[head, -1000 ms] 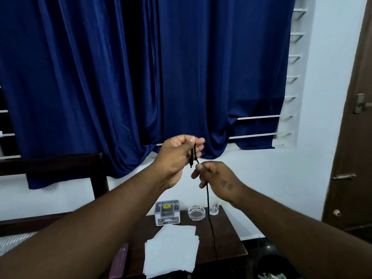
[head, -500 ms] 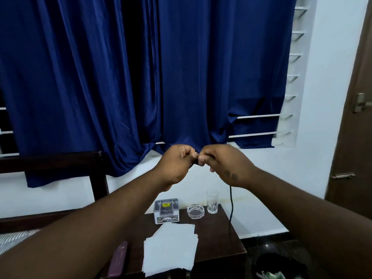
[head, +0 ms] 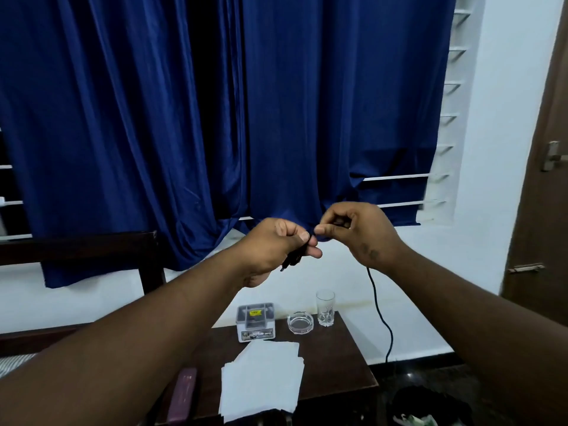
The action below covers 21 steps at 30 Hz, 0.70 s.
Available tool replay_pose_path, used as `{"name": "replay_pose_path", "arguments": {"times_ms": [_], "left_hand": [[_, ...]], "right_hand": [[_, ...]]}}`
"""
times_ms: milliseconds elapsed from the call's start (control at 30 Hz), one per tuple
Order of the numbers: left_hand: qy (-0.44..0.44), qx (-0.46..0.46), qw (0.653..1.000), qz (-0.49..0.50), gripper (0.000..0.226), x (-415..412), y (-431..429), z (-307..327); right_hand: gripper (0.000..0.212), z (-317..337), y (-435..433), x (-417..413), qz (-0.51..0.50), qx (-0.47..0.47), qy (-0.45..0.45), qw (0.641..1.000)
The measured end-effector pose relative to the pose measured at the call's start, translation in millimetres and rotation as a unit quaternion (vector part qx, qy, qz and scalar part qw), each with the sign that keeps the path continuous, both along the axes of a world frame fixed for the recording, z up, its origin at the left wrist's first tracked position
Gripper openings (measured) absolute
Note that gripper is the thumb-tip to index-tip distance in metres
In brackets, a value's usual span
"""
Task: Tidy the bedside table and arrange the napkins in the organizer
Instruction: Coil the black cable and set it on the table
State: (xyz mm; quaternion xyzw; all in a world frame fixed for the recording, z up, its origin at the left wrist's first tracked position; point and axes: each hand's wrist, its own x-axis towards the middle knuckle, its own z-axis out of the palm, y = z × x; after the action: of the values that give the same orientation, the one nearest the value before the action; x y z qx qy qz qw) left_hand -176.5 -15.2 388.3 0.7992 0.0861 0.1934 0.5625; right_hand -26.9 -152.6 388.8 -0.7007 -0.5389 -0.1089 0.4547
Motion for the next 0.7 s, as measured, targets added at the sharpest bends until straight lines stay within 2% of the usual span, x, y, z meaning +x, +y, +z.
{"name": "replay_pose_path", "arguments": {"times_ms": [100,233,300,367,500,600,700], "left_hand": [[-0.006,-0.052,0.998,-0.025,0.022,0.8,-1.7,6.0],[-0.055,-0.131,0.987,-0.073,0.020,2.0,-11.5,14.0],[-0.085,-0.163,0.981,-0.067,0.020,6.7,-17.1,15.1],[-0.112,-0.198,0.973,-0.039,0.020,11.4,-19.6,13.3],[-0.149,-0.230,0.961,0.034,0.022,16.9,-15.4,5.6],[-0.161,-0.218,0.959,0.085,0.023,20.5,-9.3,1.4],[-0.159,-0.155,0.966,0.134,0.027,23.3,1.6,-0.6]], "right_hand": [[0.009,2.8,0.0,3.8,0.024,0.047,0.051,0.997],[0.006,-8.2,9.3,10.6,0.068,0.108,0.183,0.975],[0.014,-20.1,16.2,6.4,0.072,0.114,0.220,0.966],[0.013,-34.4,20.2,-3.3,0.060,0.096,0.231,0.966],[0.022,-53.6,23.4,-19.7,0.077,0.035,0.242,0.967],[0.023,-55.5,22.0,-26.4,0.088,-0.026,0.241,0.966],[0.022,-49.8,19.4,-35.1,0.080,-0.093,0.200,0.972]]}}
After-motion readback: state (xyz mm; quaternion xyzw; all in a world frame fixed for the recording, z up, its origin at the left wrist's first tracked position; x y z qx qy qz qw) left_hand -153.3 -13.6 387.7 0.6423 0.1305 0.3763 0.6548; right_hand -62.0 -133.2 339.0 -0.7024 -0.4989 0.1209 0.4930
